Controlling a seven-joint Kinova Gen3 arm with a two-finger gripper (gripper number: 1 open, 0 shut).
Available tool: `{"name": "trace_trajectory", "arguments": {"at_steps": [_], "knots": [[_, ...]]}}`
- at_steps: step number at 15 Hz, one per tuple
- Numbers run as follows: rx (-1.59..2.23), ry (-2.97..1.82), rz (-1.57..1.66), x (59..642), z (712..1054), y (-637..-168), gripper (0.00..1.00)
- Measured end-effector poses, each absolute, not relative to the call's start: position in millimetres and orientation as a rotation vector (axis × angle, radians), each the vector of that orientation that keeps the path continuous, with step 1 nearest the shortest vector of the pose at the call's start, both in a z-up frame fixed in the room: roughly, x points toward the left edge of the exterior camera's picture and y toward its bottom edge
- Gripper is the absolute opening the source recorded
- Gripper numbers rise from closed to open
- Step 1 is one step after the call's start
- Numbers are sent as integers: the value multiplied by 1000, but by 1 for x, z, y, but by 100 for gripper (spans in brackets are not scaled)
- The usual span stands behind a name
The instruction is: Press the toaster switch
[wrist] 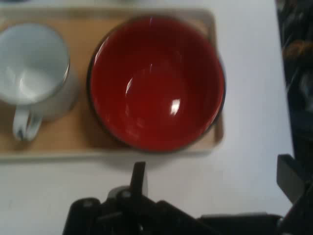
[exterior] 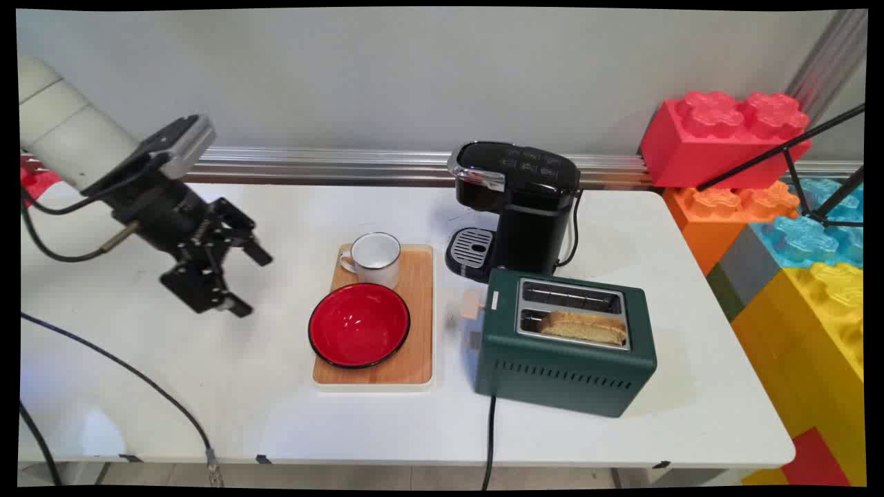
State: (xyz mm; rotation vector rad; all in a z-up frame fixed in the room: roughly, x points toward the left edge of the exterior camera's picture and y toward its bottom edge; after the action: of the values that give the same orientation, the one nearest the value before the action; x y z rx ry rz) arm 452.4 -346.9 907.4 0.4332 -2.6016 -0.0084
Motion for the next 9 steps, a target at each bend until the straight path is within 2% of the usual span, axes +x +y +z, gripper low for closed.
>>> {"name": "trace_trajectory", "arguments": {"at_steps": [9], "knots": [[429, -2384, 11, 392, 921, -360, 100]]}}
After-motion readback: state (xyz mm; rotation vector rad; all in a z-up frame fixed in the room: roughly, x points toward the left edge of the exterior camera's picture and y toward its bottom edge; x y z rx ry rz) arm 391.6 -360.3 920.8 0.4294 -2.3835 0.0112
